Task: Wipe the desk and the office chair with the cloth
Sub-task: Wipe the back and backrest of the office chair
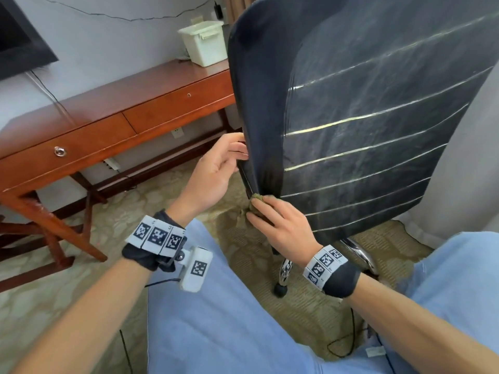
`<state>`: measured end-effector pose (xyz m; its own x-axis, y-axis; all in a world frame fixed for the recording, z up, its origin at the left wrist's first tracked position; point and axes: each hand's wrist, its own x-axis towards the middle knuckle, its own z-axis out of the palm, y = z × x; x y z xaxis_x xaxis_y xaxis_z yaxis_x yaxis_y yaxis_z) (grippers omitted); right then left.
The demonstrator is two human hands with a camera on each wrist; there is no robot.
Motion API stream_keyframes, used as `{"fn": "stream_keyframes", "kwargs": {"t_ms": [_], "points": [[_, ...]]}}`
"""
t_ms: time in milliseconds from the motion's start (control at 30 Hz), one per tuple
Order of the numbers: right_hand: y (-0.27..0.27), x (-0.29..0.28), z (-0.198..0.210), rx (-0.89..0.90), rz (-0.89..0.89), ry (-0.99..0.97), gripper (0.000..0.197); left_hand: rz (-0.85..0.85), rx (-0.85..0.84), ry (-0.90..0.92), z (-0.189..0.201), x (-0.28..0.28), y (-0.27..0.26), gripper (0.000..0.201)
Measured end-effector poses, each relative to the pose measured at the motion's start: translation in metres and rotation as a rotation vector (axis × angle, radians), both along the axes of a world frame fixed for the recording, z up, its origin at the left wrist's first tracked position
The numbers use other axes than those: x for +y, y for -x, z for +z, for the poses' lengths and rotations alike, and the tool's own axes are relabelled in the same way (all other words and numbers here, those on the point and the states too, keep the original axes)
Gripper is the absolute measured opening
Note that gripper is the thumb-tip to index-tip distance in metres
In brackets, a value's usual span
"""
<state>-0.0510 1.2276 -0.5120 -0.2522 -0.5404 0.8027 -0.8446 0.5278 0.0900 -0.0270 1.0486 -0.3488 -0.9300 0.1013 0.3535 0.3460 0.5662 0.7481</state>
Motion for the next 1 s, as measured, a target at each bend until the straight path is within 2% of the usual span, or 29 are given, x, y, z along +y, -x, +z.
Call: {"fn": "stream_keyframes", "kwargs": {"t_ms": [100,167,333,500,633,733,800,1000], "points": [[-0.002,0.000,0.024,0.011,-0.039,0.122,0.028,0.062,0.009,-0.018,-0.020,0.001,-0.003,0.037],[0.007,0.002,0.019,0.016,-0.068,0.114,0.028,0.077,0.033,-0.028,-0.026,0.005,-0.004,0.035],[0.023,0.015,-0.041,0.061,-0.017,-0.099,0.026,0.146,0.119,-0.070,-0.028,0.017,-0.002,0.030],[0.018,0.020,-0.082,-0.014,0.020,-0.281,0.030,0.231,0.120,-0.137,-0.030,0.015,0.004,0.026],[0.009,0.008,-0.065,-0.072,0.054,-0.158,0.024,0.217,0.097,-0.158,-0.034,0.008,0.001,0.030],[0.007,-0.006,-0.045,-0.077,0.027,-0.042,0.025,0.207,0.086,-0.142,-0.037,0.004,0.001,0.034],[0.010,-0.012,-0.046,-0.098,0.004,-0.022,0.024,0.209,0.096,-0.125,-0.039,0.004,0.001,0.036],[0.023,0.003,-0.114,-0.103,0.062,-0.332,0.032,0.205,0.094,-0.175,-0.041,0.006,0.001,0.035]]}}
